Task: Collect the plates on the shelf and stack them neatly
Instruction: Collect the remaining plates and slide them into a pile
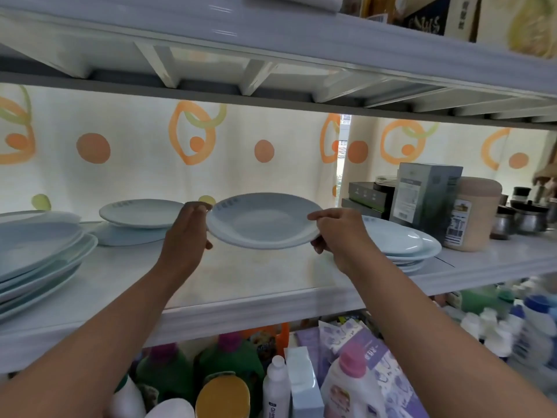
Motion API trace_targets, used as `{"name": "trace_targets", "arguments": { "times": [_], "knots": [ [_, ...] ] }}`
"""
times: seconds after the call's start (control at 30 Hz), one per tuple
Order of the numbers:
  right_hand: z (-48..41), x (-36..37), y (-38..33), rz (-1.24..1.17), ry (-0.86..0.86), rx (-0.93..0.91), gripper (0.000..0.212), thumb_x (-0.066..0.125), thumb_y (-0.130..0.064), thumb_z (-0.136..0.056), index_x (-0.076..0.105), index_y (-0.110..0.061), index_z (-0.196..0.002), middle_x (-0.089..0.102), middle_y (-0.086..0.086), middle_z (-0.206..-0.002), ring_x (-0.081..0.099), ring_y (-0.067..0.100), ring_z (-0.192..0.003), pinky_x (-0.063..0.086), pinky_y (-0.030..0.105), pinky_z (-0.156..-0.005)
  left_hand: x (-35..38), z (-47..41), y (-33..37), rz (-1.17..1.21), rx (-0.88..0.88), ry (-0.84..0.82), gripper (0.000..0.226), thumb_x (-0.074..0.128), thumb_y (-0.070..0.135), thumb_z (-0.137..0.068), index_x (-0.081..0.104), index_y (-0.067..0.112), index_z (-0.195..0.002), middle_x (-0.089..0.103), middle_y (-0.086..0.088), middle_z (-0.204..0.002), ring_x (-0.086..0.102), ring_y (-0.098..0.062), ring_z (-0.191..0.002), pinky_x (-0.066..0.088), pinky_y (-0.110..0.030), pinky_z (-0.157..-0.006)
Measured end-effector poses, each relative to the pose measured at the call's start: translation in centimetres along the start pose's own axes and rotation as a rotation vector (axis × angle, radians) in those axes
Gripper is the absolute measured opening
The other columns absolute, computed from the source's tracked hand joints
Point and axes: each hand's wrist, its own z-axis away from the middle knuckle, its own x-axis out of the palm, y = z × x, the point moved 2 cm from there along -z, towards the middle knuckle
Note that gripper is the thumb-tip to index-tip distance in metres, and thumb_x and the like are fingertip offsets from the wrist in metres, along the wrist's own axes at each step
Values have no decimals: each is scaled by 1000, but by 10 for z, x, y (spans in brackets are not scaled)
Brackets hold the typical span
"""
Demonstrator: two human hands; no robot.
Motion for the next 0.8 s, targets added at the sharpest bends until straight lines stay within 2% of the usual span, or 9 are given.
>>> {"name": "trace_targets", "arguments": {
  "times": [0.1, 0.23, 0.3, 0.37, 0.4, 0.47, 0.53, 0.67, 0.8],
  "knots": [
    [-5, -25, 0, -27, 71, 6, 34, 36, 8, -82, 66, -2, -96, 57, 13, -64, 51, 20, -47, 45, 29, -49, 19, 2, 18, 53, 79, -15, 23, 29, 26, -100, 52, 31, -105, 60, -3, -103, 56, -22, -82, 42, -30, -62],
    [-9, -63, 0, -40, 171, 38, 29, 40, 6, -87, 66, -3, -98, 57, 12, -70, 54, 20, -53, 49, 29, -56, 50, 11, 47, -12, 224, -121, 34, 28, 19, -102, 57, 22, -118, 59, -3, -116, 55, -28, -110, 45, -41, -93],
    [-10, -80, 2, -53, 208, 54, 25, 41, 3, -90, 64, -2, -100, 57, 13, -70, 54, 19, -54, 49, 27, -55, 68, 18, 57, -87, 313, -187, 39, 28, 24, -99, 57, 15, -124, 59, -3, -124, 51, -25, -119, 39, -33, -101],
    [-12, -95, 5, -48, 245, 78, 23, 42, 0, -92, 63, -1, -103, 56, 13, -70, 55, 20, -55, 48, 27, -55, 86, 23, 60, -149, 428, -230, 46, 25, 38, -93, 59, 22, -120, 60, 6, -120, 53, -19, -116, 35, -20, -95],
    [-13, -103, 7, -41, 264, 93, 24, 43, 0, -92, 63, 0, -106, 56, 12, -71, 55, 20, -56, 49, 27, -55, 94, 25, 61, -137, 421, -255, 43, 26, 42, -93, 59, 28, -116, 61, 9, -119, 54, -16, -114, 34, -19, -93],
    [-14, -118, 9, -37, 303, 114, 26, 42, -1, -93, 62, 2, -109, 53, 10, -72, 54, 18, -57, 48, 26, -55, 112, 28, 64, -90, 363, -316, 31, 33, 40, -97, 58, 34, -114, 62, 9, -122, 54, -14, -116, 37, -26, -98],
    [-15, -130, 11, -24, 330, 128, 26, 42, -2, -94, 61, 2, -111, 50, 7, -70, 52, 17, -58, 47, 24, -56, 126, 37, 73, -92, 358, -362, 28, 37, 35, -99, 57, 32, -119, 62, 7, -125, 53, -16, -118, 39, -35, -102],
    [-22, -145, 20, -15, 385, 145, 26, 44, -3, -93, 60, 3, -112, 49, 7, -71, 52, 18, -57, 47, 25, -57, 146, 48, 82, -116, 334, -482, 31, 35, 39, -99, 49, 37, -127, 60, 1, -126, 51, -20, -118, 37, -38, -103],
    [-33, -153, 30, 26, 409, 159, 20, 44, -1, -90, 61, 1, -101, 56, 14, -79, 56, 23, -61, 50, 31, -59, 159, 48, 82, -152, 325, -562, 34, 33, 47, -96, 47, 41, -126, 59, 0, -129, 50, -18, -122, 35, -40, -107]
  ]
}}
